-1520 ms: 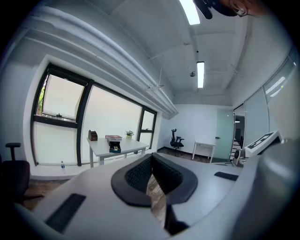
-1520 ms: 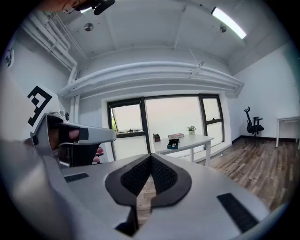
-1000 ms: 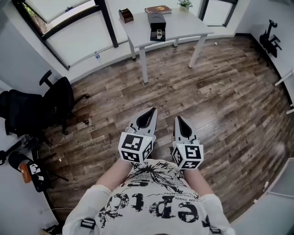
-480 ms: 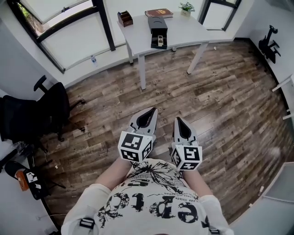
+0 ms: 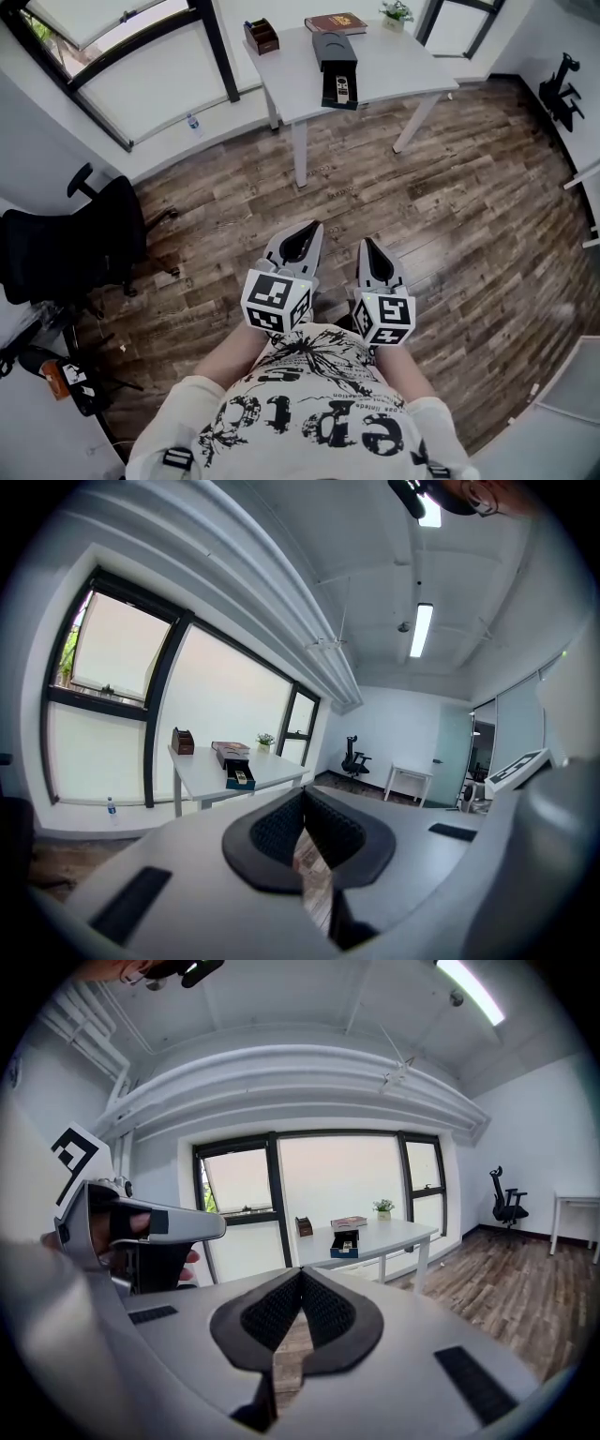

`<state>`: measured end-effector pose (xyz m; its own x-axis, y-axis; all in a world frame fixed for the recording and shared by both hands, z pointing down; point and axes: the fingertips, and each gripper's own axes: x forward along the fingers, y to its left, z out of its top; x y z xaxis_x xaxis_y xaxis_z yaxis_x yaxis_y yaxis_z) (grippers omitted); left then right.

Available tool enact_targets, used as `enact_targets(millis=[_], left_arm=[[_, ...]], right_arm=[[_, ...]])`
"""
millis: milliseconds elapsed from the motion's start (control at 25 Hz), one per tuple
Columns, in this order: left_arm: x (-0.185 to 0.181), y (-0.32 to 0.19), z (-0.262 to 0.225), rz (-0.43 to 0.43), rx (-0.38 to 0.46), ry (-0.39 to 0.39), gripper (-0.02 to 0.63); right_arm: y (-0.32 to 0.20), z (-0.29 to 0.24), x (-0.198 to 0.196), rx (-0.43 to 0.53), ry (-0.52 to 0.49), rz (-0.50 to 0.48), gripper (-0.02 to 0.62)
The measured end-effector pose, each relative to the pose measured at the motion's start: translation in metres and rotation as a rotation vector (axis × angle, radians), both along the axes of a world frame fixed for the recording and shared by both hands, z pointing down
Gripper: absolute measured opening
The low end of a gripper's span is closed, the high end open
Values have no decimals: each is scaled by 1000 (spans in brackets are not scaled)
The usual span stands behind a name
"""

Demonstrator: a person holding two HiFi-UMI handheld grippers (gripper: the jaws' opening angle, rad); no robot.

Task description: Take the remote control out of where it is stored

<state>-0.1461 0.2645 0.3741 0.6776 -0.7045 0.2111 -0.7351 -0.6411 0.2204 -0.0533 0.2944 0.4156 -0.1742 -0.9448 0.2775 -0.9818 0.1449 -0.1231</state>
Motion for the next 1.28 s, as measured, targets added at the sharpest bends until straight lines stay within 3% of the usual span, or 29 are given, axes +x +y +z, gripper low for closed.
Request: enact_targets(millis=[360, 800, 960, 1280], left_arm=[[13, -58, 15, -99, -25, 11, 11], [87, -165, 13, -278, 0, -30, 11], [135, -192, 17, -281, 54, -116, 11], [182, -245, 22, -271, 12, -116, 11]], right_arm=[[-68, 24, 18, -46, -30, -74, 3], [-203, 1, 102, 20, -14, -237, 3], [-237, -8, 144, 60, -37, -245, 3], [-288, 2, 200, 39, -53, -220, 3]])
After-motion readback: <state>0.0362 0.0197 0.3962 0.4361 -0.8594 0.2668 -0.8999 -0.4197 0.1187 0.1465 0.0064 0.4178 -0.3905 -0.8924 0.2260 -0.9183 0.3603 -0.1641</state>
